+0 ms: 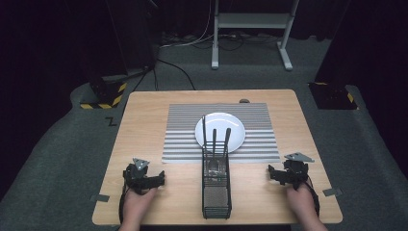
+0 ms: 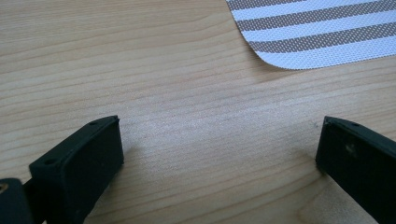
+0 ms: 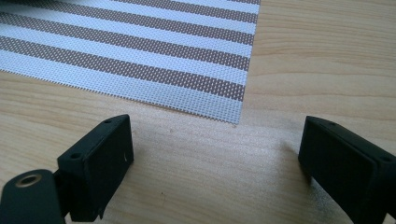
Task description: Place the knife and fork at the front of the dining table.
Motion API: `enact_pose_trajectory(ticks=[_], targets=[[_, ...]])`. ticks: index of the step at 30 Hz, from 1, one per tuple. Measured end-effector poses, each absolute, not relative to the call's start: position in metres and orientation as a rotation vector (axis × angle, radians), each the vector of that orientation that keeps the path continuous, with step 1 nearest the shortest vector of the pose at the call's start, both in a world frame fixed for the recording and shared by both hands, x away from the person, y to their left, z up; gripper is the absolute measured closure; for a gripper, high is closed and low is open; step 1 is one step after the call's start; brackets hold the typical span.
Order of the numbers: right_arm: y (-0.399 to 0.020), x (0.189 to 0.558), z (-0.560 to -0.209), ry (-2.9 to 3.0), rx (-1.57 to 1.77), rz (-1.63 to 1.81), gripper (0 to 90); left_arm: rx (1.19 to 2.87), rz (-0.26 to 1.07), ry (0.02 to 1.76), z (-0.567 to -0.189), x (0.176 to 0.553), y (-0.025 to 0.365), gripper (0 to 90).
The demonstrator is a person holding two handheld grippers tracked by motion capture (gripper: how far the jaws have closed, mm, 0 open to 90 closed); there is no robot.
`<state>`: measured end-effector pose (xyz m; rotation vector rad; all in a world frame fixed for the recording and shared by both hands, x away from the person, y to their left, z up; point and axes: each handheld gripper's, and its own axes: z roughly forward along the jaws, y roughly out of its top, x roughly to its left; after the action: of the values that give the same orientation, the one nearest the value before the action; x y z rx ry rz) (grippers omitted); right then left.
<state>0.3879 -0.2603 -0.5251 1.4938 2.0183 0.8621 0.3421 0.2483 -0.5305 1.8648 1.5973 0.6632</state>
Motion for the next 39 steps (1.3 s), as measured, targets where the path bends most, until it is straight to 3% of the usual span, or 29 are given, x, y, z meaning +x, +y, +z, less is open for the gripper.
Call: enact_pose_trajectory(ticks=[15, 39], targets=[[-0.260, 0.389, -0.525, 2.029, 1.484, 0.868, 9.8, 1.827, 0.664, 1.526, -0.525, 0.335, 0.253, 1.5], [-0.260, 0.390, -0.525, 2.033, 1.479, 0.865, 9.8, 1.642, 0.683, 1.233, -0.492, 0.307, 0.238, 1.7]])
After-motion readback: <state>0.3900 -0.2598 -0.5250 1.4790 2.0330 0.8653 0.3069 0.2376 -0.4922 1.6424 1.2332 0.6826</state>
